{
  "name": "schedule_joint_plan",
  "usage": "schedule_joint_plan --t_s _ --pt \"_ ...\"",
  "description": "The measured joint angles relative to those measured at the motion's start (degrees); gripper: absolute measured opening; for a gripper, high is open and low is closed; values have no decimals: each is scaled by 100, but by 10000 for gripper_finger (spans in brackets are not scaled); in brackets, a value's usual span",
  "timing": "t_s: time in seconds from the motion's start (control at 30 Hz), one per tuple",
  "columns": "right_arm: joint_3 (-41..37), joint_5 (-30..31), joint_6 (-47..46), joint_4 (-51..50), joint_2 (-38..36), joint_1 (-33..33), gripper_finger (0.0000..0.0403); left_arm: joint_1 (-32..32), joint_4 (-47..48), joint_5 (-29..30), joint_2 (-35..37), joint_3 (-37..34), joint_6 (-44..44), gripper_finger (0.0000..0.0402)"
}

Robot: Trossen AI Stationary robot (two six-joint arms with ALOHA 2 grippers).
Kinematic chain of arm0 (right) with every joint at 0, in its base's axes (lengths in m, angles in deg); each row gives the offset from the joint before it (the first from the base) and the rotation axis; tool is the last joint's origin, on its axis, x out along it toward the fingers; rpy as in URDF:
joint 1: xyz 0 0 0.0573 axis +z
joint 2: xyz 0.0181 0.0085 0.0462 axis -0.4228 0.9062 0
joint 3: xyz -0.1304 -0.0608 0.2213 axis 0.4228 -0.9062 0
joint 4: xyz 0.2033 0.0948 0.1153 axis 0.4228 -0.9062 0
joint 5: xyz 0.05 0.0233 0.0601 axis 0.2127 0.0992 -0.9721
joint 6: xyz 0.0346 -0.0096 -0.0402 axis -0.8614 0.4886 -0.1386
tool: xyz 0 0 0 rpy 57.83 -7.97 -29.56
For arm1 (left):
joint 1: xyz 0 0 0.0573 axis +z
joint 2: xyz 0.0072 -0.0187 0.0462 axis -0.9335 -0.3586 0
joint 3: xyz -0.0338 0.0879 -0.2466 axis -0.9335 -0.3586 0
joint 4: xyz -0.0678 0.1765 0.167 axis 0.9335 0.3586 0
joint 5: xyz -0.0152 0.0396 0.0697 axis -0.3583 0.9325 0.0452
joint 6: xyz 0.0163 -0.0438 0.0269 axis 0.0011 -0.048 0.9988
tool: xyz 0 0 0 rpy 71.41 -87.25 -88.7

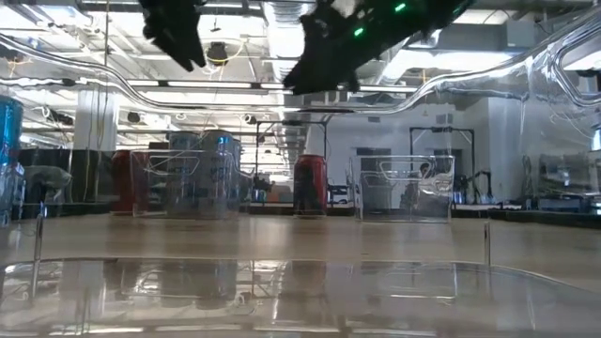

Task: Sort soda cans
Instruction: Adjust the white-blue soda can in the top left transparent bin

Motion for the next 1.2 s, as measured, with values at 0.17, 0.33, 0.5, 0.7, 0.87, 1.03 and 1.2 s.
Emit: schedule_joint_plan --t_s 0.17,0.33,0.5,0.7,0.87,1.03,1.2 --pt "648 -858 18 -42 668 -330 39 -279 -869 113 725 -1138 -224 332" --pt "1561 -1596 -209 -467 1279 -680 11 -288 -1825 349 1211 -2195 -299 332" --pt "2574 -1946 -538 -1525 1827 -998 5 -160 -2340 697 1132 -2904 -298 332" --pt "3204 -2107 -653 -2250 2175 -1129 3 53 -2398 1169 840 -3018 -567 332" --pt "3222 -2105 -651 -2379 2121 -1077 2 49 -2455 1273 483 -3020 -624 332" --pt "3224 -2093 -616 -2691 2098 -913 2 -87 -2463 1328 55 -3020 -861 332" --pt "3222 -2051 -453 -3293 2097 -774 2 -397 -2516 1327 -244 -3020 -1167 332"
